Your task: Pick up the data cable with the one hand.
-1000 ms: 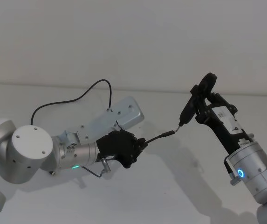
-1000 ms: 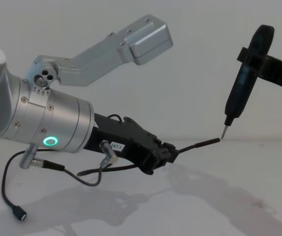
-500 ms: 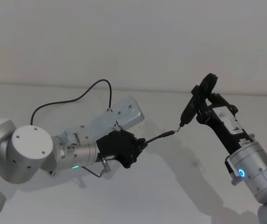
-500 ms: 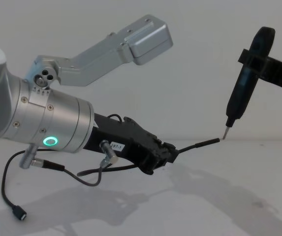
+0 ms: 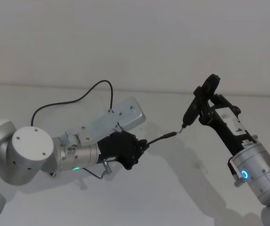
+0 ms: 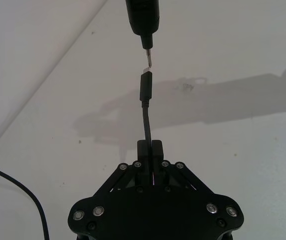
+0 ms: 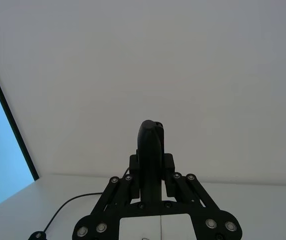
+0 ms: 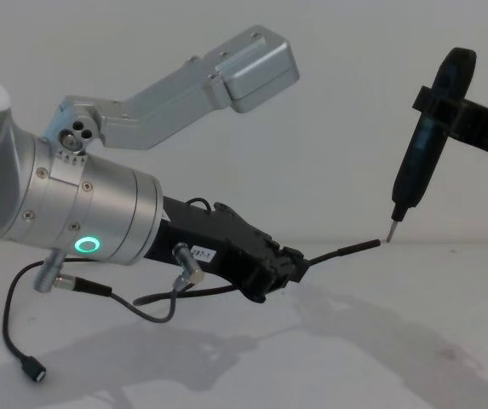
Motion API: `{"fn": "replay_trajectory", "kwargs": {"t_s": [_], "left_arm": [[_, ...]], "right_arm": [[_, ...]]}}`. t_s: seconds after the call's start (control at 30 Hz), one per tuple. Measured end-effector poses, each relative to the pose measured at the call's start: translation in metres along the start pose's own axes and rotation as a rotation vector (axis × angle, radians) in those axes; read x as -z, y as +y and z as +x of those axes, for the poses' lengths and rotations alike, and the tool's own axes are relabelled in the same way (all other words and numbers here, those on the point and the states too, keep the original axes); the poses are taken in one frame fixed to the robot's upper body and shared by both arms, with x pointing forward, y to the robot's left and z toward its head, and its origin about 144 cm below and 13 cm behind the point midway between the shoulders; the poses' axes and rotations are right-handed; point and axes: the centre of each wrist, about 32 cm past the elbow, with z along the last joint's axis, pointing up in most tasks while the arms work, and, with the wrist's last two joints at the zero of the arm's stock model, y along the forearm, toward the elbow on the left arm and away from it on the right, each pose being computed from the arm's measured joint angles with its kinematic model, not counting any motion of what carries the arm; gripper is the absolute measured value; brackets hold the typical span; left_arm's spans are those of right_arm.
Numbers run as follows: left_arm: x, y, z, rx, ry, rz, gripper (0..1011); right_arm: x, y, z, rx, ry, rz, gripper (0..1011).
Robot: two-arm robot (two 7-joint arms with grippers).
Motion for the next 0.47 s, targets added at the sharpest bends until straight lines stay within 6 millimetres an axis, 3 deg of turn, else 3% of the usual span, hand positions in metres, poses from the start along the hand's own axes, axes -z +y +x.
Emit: {"fn": "replay_trajectory", "kwargs": {"t_s": [0.47], "left_arm": [[0.0, 0.0, 0.0, 0.0, 0.0, 0.0, 49]], "right_arm": [[-0.0001, 0.0001, 0.0005, 0.0, 0.0, -0.001, 268]]}}
